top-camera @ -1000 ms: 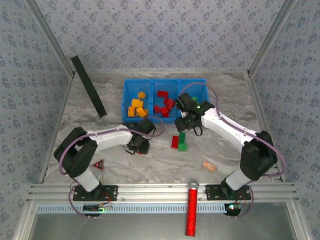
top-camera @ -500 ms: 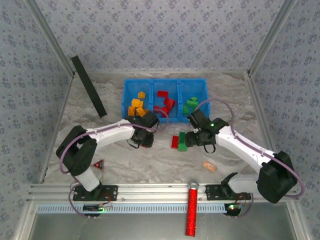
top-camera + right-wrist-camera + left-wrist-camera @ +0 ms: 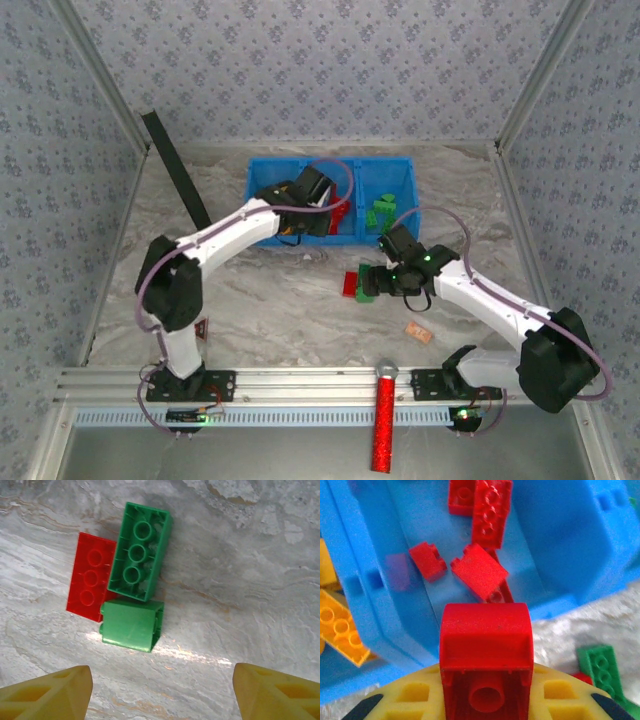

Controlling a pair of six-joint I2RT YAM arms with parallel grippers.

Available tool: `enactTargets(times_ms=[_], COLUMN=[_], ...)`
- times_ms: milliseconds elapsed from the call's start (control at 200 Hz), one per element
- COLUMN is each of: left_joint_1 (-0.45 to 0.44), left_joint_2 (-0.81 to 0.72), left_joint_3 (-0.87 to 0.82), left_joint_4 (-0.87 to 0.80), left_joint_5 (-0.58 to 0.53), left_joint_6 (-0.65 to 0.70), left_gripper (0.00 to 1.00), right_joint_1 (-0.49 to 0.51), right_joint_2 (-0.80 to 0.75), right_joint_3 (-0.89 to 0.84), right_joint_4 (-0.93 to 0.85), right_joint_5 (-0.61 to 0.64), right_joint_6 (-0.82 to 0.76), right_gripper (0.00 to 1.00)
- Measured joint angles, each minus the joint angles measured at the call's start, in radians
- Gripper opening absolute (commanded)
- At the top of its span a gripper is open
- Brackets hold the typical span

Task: Sort the legos into containers by color
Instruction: Place the lego in the container.

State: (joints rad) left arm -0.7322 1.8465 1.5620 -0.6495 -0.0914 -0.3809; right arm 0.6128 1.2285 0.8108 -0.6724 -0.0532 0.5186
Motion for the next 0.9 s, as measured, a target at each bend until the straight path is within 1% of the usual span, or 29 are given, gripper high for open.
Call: enactTargets(times_ms=[150, 395, 470, 600, 685, 735, 905], left_joint_1=[0.031, 0.04, 0.045, 0.053, 0.059, 0.064, 0.069], left_joint_2=[0.13, 0.295, 0.335, 0.378, 0.397, 0.4, 0.4], left_joint_3=[0.138, 0.37, 0.404, 0.413, 0.424, 0.434, 0.453], left_joint_4=[-0.015, -0.071, -0.081, -0.099, -0.114, -0.119, -0.125], left_joint_5=[-0.002, 0.018, 0.023, 0.027, 0.034, 0.04, 0.058], left_joint_6=[0.019, 0.044, 0.048, 0.049, 0.049, 0.049, 0.051], left_gripper=[0.18, 0.19, 0.19, 0.2, 0.23, 0.27, 0.48], right_joint_1=[-0.002, -0.005, -0.002, 0.006, 0.014, 0.02, 0.031], right_joint_2=[0.0, 0.034, 0.046, 0.053, 0.062, 0.072, 0.108], right_joint_3=[-0.021, -0.036, -0.037, -0.04, -0.04, -0.04, -0.04], right_joint_4=[0.026, 0.073, 0.09, 0.11, 0.122, 0.129, 0.141], right_joint_5=[-0.016, -0.04, -0.042, -0.042, -0.045, -0.046, -0.049], right_joint_6=[0.011, 0.032, 0.04, 0.051, 0.055, 0.059, 0.063], right_gripper=[0.77, 0.77, 0.77, 0.78, 0.78, 0.78, 0.78])
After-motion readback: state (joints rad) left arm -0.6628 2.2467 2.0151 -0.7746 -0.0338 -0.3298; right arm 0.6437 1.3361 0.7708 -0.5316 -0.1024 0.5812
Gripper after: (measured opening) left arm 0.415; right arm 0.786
